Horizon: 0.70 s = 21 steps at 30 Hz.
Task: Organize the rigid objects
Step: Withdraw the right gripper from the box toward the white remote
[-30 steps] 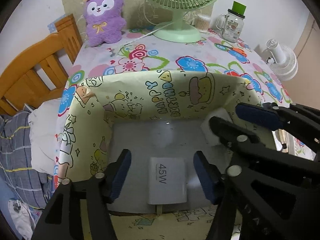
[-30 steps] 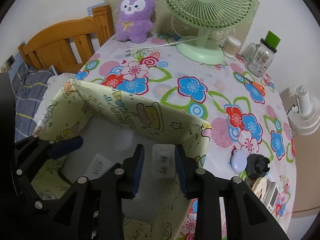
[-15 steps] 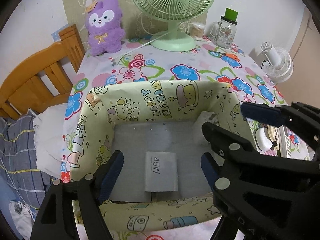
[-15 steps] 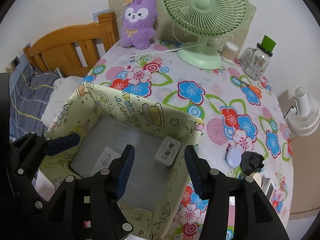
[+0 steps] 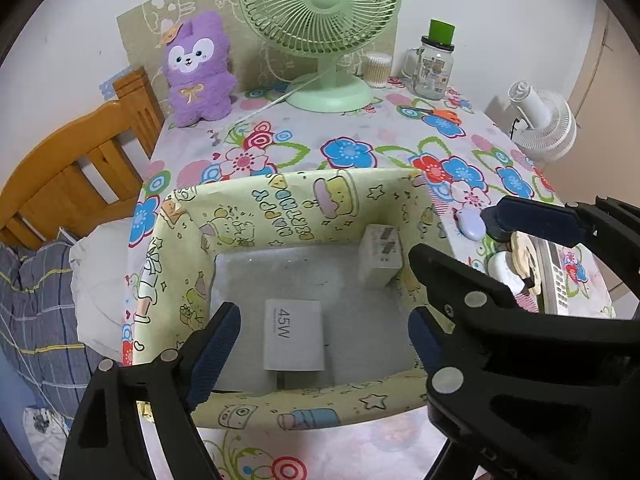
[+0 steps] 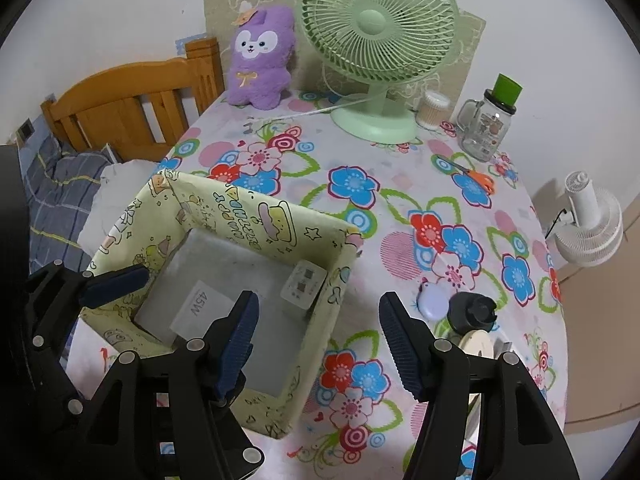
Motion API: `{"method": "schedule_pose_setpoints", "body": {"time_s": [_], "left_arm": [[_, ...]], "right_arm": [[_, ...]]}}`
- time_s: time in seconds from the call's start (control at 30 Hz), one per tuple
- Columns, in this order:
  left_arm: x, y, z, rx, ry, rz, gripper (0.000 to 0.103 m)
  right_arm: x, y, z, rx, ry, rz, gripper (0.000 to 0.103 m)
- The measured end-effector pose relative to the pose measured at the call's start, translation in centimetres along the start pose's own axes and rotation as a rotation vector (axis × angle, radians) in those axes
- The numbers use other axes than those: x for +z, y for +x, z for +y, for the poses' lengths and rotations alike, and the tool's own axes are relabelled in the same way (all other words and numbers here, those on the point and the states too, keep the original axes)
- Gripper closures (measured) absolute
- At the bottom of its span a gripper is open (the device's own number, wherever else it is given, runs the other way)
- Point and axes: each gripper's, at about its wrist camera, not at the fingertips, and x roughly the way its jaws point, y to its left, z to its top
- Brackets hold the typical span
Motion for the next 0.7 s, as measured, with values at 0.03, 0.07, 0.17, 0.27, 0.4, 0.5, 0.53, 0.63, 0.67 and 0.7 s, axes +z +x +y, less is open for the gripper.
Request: {"method": "schedule_pose_setpoints", "body": {"time_s": [0.03,0.07,0.17,0.27,0.4,0.5,0.53,0.63,0.67,0.7], "left_arm": [[0.0,-0.1,-0.2,-0.002,0.002,-0.001,0.015],[0.0,-0.2,-0.3,-0.004,0.004,-0.002,0.015],[0.0,-0.5,-0.9,-0.004,0.013,-0.005,0.014],[-0.1,-0.9,-1.6,0.004,0.026,-0.016,0.014],[-0.2,-1.3,-2.3,0.001,0.028,-0.027,0.014],[-0.2,-1.8,-3.0,0.003,0.033,-0.038,0.014],[-0.3,-1.9,-3.2,0.005,0.037,-0.043,0.014],[-0.3,-2.4,-3.9,0.012,0.047,-0.060,0.014],[-0.3,-2.5,-4.2,0.010,0.051,-0.063,0.013],[-0.3,-2.5,-4.4,0.008,0.054,-0.064,0.013]], "right_arm": [[0.0,-0.1,-0.1,-0.003,0.002,-0.001,0.037],[-0.1,-0.3,-0.2,-0.007,0.004,-0.002,0.037],[-0.5,-1.0,-0.6,-0.020,0.006,-0.013,0.036],[-0.8,-1.5,-1.0,-0.030,0.010,-0.022,0.035],[-1.2,-2.0,-1.9,-0.025,0.024,-0.024,0.033],[-1.5,-2.3,-2.6,-0.011,0.043,-0.025,0.031],[-1.6,-2.5,-2.9,-0.009,0.049,-0.026,0.031],[-2.0,-3.0,-3.5,-0.013,0.064,-0.031,0.029],[-2.1,-3.1,-3.8,-0.014,0.070,-0.032,0.028],[-2.3,-3.3,-4.1,-0.017,0.075,-0.033,0.027]]}}
